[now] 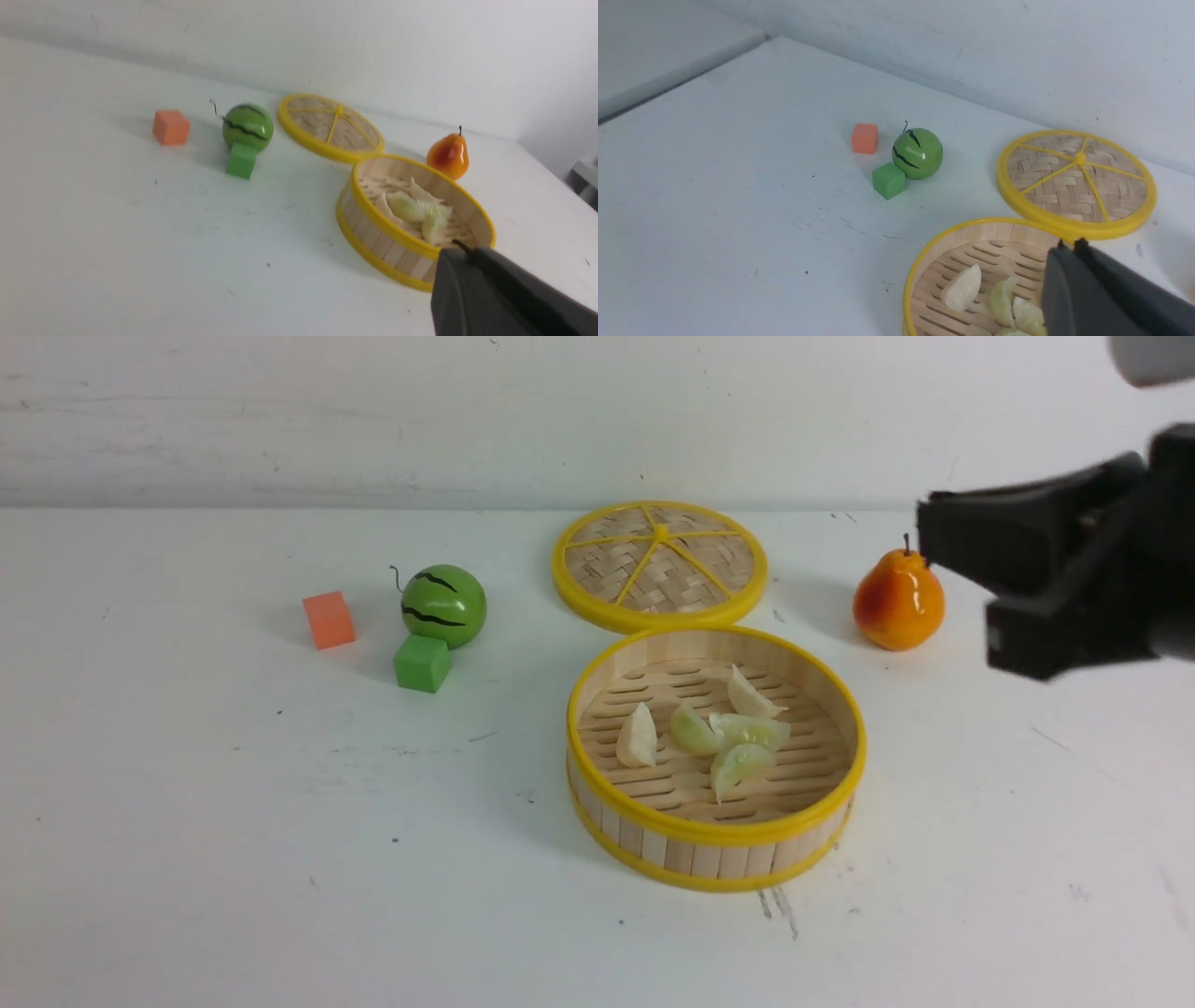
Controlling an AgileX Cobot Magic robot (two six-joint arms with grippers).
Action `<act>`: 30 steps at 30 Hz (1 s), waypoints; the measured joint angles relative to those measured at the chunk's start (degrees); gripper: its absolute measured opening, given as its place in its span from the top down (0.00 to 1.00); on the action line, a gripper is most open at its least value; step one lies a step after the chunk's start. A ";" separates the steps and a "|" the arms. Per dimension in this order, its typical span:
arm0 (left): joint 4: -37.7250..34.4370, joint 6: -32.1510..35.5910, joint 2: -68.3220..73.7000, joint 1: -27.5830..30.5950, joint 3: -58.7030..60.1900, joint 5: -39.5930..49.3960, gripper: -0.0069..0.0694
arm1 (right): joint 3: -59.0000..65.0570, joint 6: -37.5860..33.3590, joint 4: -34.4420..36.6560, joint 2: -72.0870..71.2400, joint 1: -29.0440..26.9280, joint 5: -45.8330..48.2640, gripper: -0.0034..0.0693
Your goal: Put the dumplings into the steamer on the white table.
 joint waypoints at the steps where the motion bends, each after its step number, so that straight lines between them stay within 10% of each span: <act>1: 0.79 0.00 0.00 0.00 0.00 -0.30 0.93 | 1.78 0.00 0.00 -2.17 0.00 -0.85 0.98; 30: 2.43 0.11 0.00 0.00 0.07 -0.12 0.93 | 8.82 -0.05 0.23 -11.48 0.00 -0.89 0.95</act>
